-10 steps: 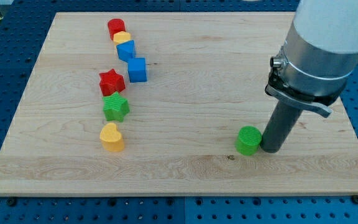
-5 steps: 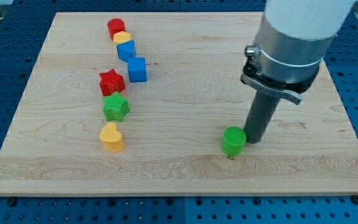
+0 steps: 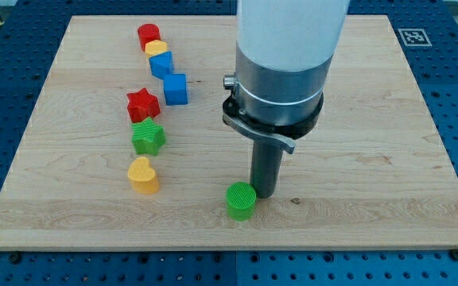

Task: Move the green circle below the yellow heart

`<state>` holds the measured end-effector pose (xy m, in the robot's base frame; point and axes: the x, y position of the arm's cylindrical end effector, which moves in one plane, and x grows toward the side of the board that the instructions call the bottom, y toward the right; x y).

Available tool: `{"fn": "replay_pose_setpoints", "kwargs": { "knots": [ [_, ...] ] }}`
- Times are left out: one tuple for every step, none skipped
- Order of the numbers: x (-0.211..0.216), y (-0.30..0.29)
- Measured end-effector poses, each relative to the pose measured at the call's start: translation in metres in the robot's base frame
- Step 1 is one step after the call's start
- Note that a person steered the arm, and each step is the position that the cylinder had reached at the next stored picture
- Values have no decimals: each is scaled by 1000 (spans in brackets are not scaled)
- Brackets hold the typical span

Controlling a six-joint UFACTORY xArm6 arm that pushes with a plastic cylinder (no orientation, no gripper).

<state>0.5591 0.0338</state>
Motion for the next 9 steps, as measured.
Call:
{"fn": "replay_pose_setpoints", "kwargs": {
  "knots": [
    [8,-1],
    [14,5],
    [22,28],
    [29,37],
    [31,32],
    [31,7],
    [31,-27],
    [31,-57],
    [31,-82]
  ]
}}
